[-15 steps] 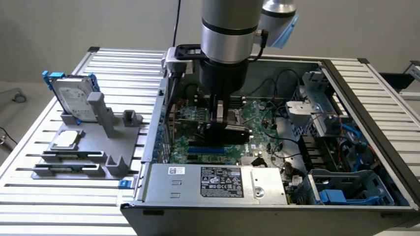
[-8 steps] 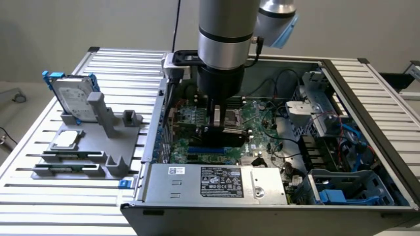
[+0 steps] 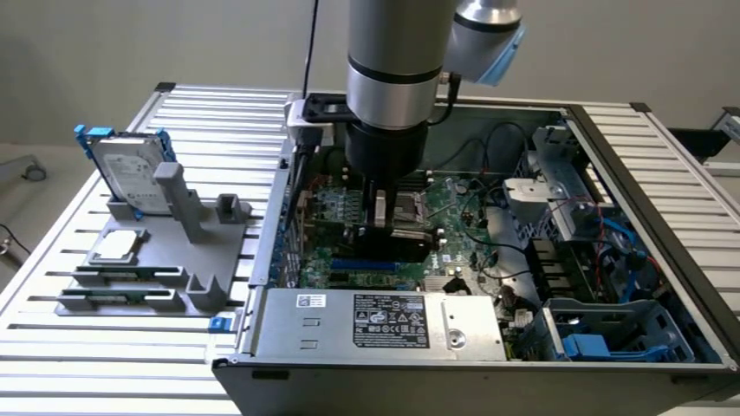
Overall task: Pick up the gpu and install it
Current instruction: 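Insert the gpu into the slot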
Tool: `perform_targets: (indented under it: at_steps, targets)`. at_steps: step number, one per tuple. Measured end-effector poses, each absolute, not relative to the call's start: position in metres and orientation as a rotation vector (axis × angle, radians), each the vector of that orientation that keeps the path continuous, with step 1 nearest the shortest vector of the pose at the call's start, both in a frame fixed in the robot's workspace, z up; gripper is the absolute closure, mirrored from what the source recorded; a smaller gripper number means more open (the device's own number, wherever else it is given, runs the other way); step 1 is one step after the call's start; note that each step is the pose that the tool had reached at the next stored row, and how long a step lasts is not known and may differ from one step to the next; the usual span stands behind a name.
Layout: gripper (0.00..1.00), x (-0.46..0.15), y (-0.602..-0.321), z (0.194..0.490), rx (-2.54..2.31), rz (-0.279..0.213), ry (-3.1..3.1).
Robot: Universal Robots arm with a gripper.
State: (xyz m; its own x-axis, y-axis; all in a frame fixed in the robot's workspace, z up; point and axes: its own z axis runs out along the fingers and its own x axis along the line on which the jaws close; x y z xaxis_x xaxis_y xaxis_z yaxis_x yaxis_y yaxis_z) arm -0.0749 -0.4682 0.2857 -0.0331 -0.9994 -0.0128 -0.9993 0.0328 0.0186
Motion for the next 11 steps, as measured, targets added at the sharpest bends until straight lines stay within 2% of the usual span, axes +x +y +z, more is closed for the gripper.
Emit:
perform_targets:
  at_steps: [11]
  targets:
    - [0.74,-0.0776,-0.4676,0.2775,2.182,-0.035,-2.255]
